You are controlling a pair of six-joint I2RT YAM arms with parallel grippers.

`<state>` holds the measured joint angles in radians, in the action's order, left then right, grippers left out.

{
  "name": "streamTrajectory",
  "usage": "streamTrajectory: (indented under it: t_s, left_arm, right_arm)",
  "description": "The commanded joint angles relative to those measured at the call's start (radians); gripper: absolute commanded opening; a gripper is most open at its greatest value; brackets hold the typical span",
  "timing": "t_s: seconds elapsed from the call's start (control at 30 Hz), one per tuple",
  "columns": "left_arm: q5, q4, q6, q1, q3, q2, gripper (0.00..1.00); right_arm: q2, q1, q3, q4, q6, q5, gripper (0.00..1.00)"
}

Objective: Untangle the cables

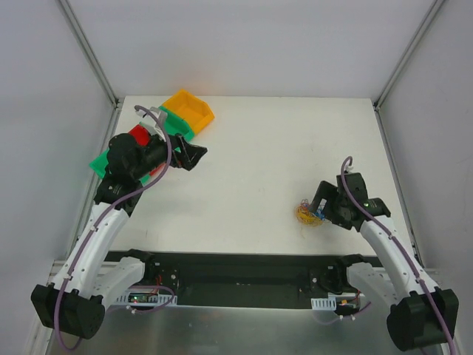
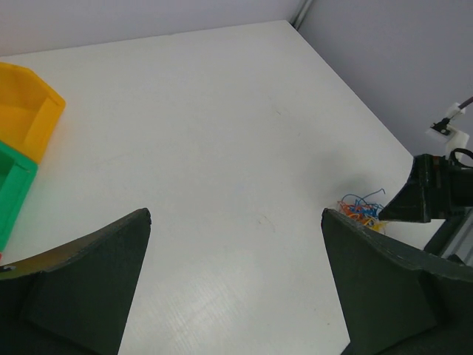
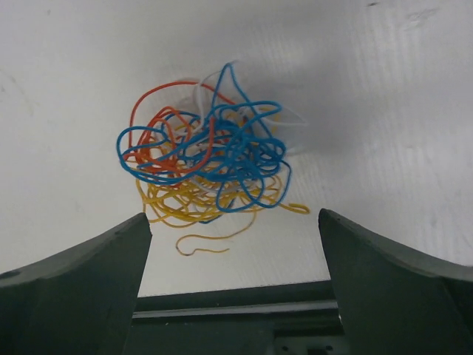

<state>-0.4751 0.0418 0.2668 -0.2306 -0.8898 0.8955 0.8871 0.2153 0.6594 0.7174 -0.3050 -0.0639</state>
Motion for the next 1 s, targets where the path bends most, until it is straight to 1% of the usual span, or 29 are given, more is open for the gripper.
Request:
streamTrajectory:
  t_s: [0.0,0.07,0.1,0.13,0.17,0.23,0.33,0.43,0.5,0.6,0.67,0.73,0.83,0.93,0.97]
  left_arm:
    - [-0.121,0.063,0.069,-0.012,-0.047,0.045,0.98]
    - [-0.177,0.064,0.086,-0.012,-0.057,0.080,0.94]
    - [-0.213,0.066,0.092,-0.013,-0.063,0.100,0.89]
    - [-0.233,0.066,0.095,-0.016,-0.069,0.117,0.85]
    - [-0.255,0.064,0.097,-0.018,-0.074,0.137,0.78]
    - [-0.289,0.066,0.110,-0.022,-0.083,0.172,0.70]
    - [-0.341,0.066,0.129,-0.029,-0.097,0.215,0.65]
    - [-0.341,0.061,0.134,-0.036,-0.095,0.241,0.60]
    - [-0.342,0.056,0.134,-0.045,-0.095,0.258,0.57]
    - [-0.347,0.049,0.137,-0.070,-0.097,0.304,0.52]
    - [-0.356,0.035,0.152,-0.090,-0.104,0.360,0.49]
    - [-0.402,0.027,0.185,-0.102,-0.123,0.428,0.41]
    - [-0.476,0.027,0.252,-0.122,-0.150,0.532,0.34]
    - [-0.485,0.024,0.282,-0.145,-0.146,0.614,0.31]
    - [-0.491,0.026,0.285,-0.154,-0.149,0.640,0.32]
  right_arm:
    - [0.022,0.009,-0.102,-0.253,-0.048,0.246,0.96]
    - [0.074,0.051,-0.121,-0.355,-0.026,0.256,0.95]
    - [0.110,0.074,-0.110,-0.392,-0.016,0.250,0.94]
    - [0.143,0.105,-0.094,-0.409,-0.005,0.239,0.91]
    - [0.182,0.137,-0.072,-0.427,0.004,0.233,0.89]
    - [0.249,0.199,-0.023,-0.459,0.015,0.231,0.86]
    - [0.353,0.278,0.035,-0.515,-0.009,0.286,0.81]
    - [0.406,0.355,0.074,-0.562,-0.040,0.335,0.79]
    - [0.406,0.387,0.086,-0.559,-0.036,0.346,0.79]
    - [0.340,0.392,0.054,-0.547,-0.039,0.322,0.80]
    - [0.285,0.391,0.037,-0.506,-0.014,0.245,0.82]
    - [0.250,0.391,0.039,-0.449,0.029,0.159,0.82]
    - [0.254,0.391,0.086,-0.354,0.105,0.035,0.81]
    - [0.279,0.389,0.144,-0.328,0.148,0.013,0.78]
    - [0.286,0.384,0.154,-0.332,0.156,0.013,0.76]
